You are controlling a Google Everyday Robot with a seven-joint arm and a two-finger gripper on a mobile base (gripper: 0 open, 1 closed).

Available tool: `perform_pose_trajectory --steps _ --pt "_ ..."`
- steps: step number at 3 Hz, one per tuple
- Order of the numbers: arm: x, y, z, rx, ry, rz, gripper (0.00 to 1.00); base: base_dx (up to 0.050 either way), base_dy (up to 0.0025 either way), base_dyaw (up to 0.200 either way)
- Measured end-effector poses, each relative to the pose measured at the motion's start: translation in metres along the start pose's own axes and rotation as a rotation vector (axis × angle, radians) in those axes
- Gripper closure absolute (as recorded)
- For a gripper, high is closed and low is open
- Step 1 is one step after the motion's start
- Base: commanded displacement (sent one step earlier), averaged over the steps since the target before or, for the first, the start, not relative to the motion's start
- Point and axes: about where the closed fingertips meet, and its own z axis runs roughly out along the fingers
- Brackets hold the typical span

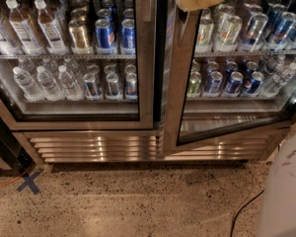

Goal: Open right fridge door

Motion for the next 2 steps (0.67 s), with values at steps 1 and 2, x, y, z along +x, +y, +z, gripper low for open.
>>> perform_pose_trajectory --steps 1,2 --pt "0.0071 0.0185 -0.0164 0.042 -0.032 0.032 1.0 0.0 0.0 0.0" --pt "0.0071 0.0185 -0.0164 0.042 -0.032 0.032 1.0 0.0 0.0 0.0"
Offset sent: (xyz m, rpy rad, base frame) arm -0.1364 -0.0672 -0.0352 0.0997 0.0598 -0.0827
